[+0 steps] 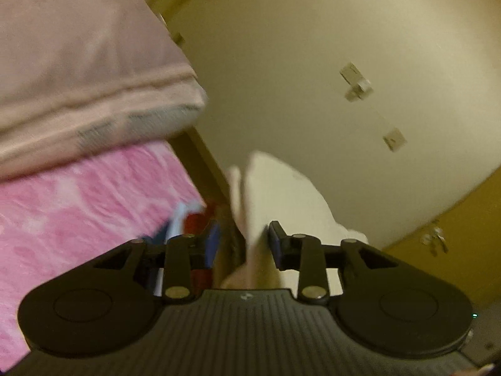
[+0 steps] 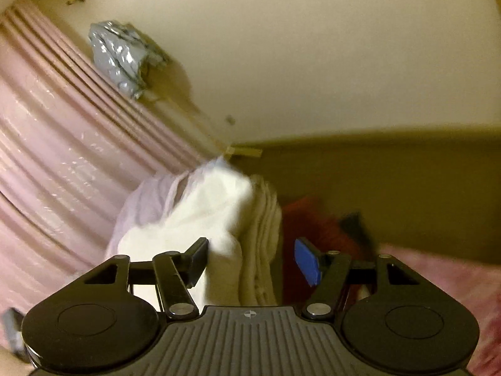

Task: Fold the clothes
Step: 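Lower the shirt onto the clothes stack with both tools and open them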

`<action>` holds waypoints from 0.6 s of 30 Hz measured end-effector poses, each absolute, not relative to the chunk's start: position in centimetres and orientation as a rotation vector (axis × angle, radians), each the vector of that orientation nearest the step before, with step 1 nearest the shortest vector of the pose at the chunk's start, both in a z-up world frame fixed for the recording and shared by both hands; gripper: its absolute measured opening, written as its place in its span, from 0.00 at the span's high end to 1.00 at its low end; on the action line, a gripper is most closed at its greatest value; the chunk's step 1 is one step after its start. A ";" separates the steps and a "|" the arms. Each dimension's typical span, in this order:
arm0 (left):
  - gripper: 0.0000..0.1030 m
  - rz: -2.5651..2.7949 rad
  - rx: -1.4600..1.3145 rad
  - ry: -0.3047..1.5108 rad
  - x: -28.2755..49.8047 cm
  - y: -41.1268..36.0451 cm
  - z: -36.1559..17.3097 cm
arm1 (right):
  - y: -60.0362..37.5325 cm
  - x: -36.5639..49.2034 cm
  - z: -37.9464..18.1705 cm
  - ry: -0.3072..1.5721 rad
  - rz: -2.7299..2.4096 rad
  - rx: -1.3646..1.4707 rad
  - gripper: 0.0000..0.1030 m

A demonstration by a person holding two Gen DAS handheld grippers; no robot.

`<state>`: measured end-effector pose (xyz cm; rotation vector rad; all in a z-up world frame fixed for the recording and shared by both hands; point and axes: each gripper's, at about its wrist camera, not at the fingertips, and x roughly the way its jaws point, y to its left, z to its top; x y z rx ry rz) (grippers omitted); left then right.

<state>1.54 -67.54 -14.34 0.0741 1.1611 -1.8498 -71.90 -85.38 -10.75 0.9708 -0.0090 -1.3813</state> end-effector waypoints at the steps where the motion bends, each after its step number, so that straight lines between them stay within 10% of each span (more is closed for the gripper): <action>1: 0.76 -1.848 0.080 1.133 1.5 -67.2 -13.4 | -84.7 -71.5 -9.7 0.000 -1.421 0.910 0.39; 18: 0.81 -1.997 0.333 0.848 -6.2 -60.6 -13.7 | -81.3 -61.0 -13.7 0.383 -1.398 0.413 0.50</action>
